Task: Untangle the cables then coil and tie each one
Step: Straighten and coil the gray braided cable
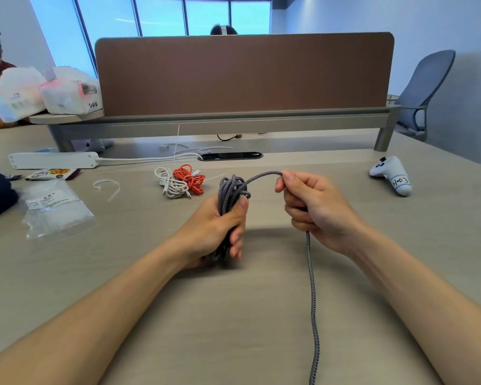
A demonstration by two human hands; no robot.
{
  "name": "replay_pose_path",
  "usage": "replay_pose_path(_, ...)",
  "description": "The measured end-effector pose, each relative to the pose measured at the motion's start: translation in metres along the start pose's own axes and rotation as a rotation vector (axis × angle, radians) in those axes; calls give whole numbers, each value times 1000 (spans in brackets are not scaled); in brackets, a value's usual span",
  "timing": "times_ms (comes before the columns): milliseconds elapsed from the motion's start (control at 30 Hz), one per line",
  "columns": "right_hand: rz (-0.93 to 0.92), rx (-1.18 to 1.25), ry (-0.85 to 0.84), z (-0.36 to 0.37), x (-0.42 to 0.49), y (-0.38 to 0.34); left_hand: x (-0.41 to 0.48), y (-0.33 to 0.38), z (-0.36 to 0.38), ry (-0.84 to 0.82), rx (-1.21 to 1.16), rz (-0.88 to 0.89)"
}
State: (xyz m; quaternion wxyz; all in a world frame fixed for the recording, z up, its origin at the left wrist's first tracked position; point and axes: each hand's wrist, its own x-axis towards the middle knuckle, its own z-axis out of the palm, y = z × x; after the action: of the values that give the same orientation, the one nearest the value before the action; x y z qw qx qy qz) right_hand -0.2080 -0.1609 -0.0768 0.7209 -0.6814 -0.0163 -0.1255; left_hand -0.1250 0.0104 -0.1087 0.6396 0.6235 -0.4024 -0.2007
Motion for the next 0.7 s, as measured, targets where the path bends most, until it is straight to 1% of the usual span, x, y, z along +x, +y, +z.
replay_pose_path(100, 10, -141, 15, 4, 1, 7, 1, 3, 3, 45, -9, 48)
replay_pose_path(200, 11, -225, -21, 10, 1, 10, 1, 2, 6, 52, -27, 62)
replay_pose_path(333, 25, -265, -49, 13, 0, 13, 1, 0, 9, 36, -27, 87)
replay_pose_path(500, 24, -310, -80, 17, 1, 15, 2, 0, 15, 104, -9, 117)
replay_pose_path(633, 13, -451, -110, 21, 1, 22, 3, -2, 18, 90, 32, 139)
replay_pose_path(700, 0, -484, -135, 22, 1, 22, 4, -3, 18, 139, 34, 130)
